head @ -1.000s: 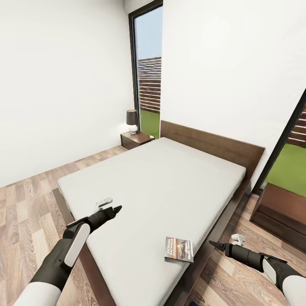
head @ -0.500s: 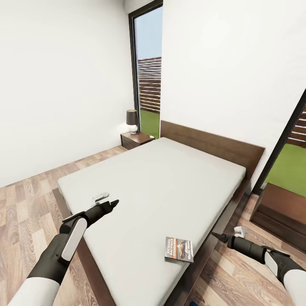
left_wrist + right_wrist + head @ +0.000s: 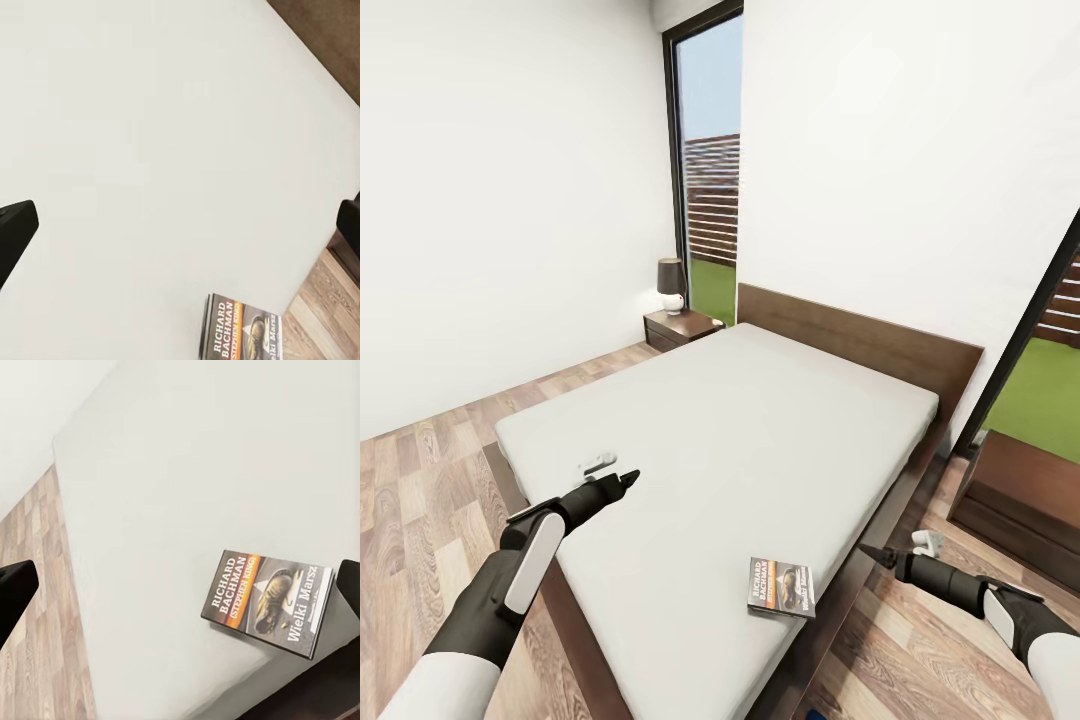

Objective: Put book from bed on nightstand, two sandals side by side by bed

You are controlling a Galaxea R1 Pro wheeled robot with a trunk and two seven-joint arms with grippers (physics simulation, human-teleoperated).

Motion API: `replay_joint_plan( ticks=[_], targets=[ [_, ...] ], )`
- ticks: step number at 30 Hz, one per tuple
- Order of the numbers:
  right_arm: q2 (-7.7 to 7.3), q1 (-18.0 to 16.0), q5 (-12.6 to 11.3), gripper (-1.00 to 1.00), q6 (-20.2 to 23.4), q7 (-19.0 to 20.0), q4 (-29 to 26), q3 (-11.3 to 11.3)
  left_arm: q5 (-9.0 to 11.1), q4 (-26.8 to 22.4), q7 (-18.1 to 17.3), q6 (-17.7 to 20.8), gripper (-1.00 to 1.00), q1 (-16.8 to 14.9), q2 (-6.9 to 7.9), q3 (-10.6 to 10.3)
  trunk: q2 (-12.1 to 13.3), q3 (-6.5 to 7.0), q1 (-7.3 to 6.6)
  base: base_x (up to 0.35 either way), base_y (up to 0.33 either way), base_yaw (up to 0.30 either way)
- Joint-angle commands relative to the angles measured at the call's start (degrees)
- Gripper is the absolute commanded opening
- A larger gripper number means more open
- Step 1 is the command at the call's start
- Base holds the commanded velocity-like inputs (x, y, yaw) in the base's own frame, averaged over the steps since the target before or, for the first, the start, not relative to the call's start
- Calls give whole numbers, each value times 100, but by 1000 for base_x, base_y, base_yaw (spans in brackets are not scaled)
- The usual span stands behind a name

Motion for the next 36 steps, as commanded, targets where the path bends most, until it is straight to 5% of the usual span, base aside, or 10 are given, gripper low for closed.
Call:
replay_joint_plan(
  ticks=[1, 13, 21, 29, 30, 36],
  targets=[
    [2, -6, 38, 100, 59, 31, -6, -49, 20, -5, 6, 22, 100, -5, 4, -5, -13, -13, 4, 0, 0, 0],
    [4, -1, 37, 100, 41, 27, -2, -44, 20, 1, 6, 18, 100, -5, 3, -13, -13, -13, 4, 0, 0, 0],
    [-54, -200, 36, 100, 249, 54, 65, -12, 27, -144, -7, 275, 100, 46, 60, -265, -13, -13, 4, 0, 0, 0],
    [-66, -233, 43, 100, 506, 95, 76, -4, 49, -401, -11, 531, 100, 71, 75, -294, -13, -13, 4, 0, 0, 0],
    [-67, -235, 43, 100, 717, 103, 77, -2, 48, -1013, -11, 1065, 100, 79, 76, -295, -13, -13, 4, 0, 0, 0],
    [-65, -240, 59, 100, 804, 80, 75, 19, 40, -1213, 2, 1411, 100, 100, 75, -280, -13, -13, 4, 0, 0, 0]
  ],
)
